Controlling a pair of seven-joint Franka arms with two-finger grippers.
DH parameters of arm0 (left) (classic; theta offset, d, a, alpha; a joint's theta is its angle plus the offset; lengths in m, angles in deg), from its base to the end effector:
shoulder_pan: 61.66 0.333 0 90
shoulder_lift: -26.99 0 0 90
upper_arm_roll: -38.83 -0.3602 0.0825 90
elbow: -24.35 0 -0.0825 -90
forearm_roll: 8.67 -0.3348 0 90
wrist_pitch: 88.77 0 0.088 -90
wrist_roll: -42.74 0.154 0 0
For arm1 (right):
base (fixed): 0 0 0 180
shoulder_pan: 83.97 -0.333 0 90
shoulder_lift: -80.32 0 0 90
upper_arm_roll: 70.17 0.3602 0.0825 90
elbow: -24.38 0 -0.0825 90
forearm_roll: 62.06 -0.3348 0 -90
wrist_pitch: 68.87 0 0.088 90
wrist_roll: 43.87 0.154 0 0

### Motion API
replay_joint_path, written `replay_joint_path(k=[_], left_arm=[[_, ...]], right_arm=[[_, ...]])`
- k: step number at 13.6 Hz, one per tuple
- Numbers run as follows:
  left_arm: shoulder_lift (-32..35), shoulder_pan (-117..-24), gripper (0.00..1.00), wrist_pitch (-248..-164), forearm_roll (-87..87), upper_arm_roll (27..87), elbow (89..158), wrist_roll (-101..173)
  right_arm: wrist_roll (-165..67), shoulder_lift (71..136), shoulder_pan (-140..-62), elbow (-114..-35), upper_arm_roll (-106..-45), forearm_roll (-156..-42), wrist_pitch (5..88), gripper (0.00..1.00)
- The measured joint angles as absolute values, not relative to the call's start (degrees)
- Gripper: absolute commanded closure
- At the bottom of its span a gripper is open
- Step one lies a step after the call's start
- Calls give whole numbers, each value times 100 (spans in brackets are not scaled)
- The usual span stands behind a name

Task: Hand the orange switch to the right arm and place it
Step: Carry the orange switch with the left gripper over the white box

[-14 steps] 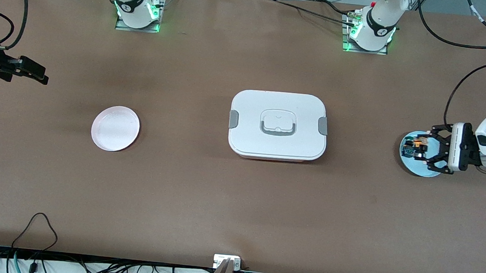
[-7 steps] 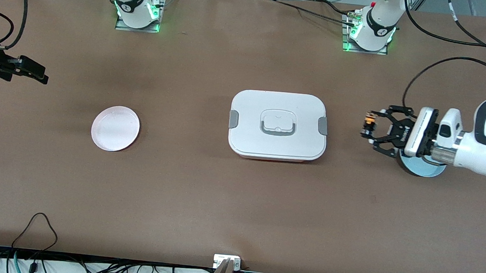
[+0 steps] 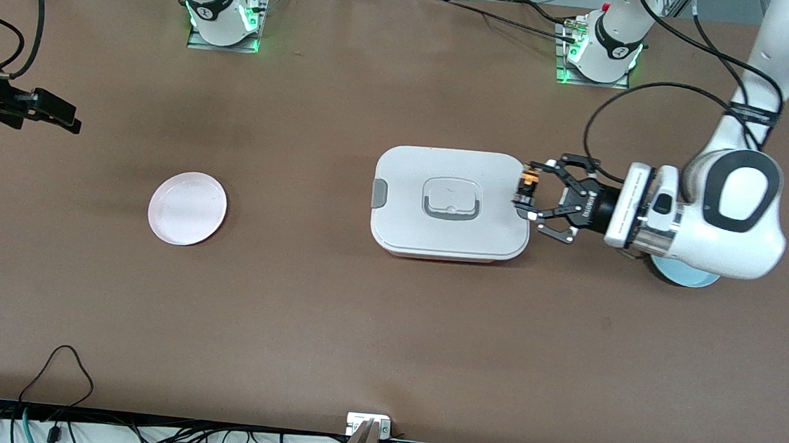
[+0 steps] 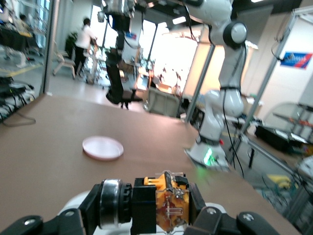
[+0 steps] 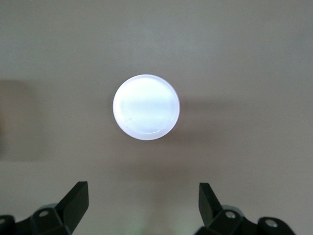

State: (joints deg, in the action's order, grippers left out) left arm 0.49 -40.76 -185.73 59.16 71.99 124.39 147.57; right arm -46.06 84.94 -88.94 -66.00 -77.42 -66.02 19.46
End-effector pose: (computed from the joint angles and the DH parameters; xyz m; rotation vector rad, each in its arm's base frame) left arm 0.5759 -0.2035 0.4493 1.2660 -1.2450 0.7506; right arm 0.5215 -0.0073 0.5758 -3.0733 0.0058 0.1744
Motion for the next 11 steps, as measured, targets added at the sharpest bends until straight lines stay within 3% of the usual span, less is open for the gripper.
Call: replay_joint_path(k=[7, 11], left_arm=[[805, -4090, 100, -20731, 7492, 8827, 13155, 14768], [863, -4089, 100, -21147, 7803, 9236, 13316, 15286]], right_arm=[[-4606, 8646, -8913, -6654, -7721, -8420, 1598, 0], [-4597, 8745, -9000, -6923, -7696, -10100, 1597, 0]])
